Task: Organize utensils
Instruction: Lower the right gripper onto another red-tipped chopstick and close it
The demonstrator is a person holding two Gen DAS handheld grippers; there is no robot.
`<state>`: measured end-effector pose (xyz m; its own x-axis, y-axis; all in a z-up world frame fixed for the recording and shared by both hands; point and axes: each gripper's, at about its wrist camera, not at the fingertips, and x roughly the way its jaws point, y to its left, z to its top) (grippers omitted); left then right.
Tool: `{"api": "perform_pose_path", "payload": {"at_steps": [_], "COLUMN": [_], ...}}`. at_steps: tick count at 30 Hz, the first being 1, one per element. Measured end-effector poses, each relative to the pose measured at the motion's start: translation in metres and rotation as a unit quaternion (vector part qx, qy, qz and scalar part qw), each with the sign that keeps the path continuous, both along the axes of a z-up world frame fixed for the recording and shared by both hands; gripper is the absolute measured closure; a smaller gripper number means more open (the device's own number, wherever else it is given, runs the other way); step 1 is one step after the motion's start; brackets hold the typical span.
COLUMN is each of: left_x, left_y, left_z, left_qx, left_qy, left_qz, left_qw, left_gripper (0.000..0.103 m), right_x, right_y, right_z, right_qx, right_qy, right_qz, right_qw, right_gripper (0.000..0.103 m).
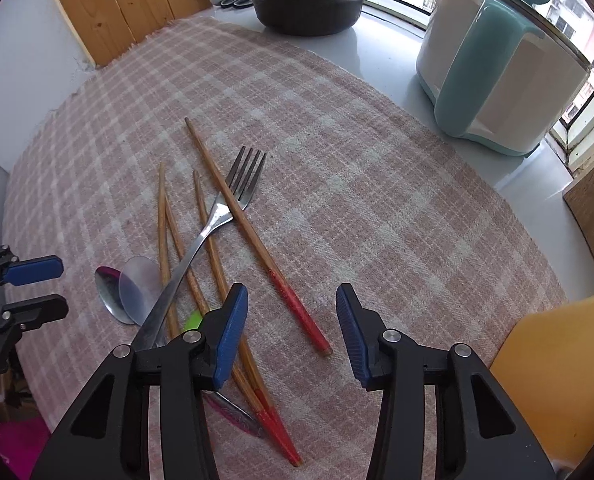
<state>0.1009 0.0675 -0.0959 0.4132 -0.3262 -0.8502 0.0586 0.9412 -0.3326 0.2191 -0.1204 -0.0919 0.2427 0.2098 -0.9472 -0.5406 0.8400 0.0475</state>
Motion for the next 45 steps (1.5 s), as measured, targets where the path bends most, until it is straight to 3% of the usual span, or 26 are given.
{"api": "perform_pose_path", "payload": {"at_steps": [13,16,32,41,45], "left_x": [0.015,0.018,0.026,0.031,0.029], "left_y": [0.002,0.001,-0.002,-0.002,-0.002], "left_z": [-0.017,-0.022,-0.034,-0.038,-0.038], "left_qx": [-0.042,-0.052,-0.064,-0.06,-0.06], "left_qy": [0.025,0.031,0.039,0.038,0.035], "left_qz": [0.009,0.008,0.013,0.018,0.021], "left_qw": [0.9988,0.9981,0.9971,0.9973,0.9974], "left_gripper": [0.064,0.068,0.072,0.094,0.095], "right_x": [0.011,0.012,0.028,0.046,0.044], "right_y": [0.01,0.014,0.047,0.06,0.062], "right_z": [-0.014,-0.016,-0.024,-0.024,-0.023], "right_qx": [-0.015,-0.017,-0.05,-0.058,-0.052], "right_qy": [0.008,0.009,0.001,0.0,0.004], "right_qz": [0.01,0.015,0.043,0.055,0.058], "right_qw": [1.0,1.0,0.998,0.997,0.997], "right_gripper": [0.067,0.068,0.069,0.075,0.087]}}
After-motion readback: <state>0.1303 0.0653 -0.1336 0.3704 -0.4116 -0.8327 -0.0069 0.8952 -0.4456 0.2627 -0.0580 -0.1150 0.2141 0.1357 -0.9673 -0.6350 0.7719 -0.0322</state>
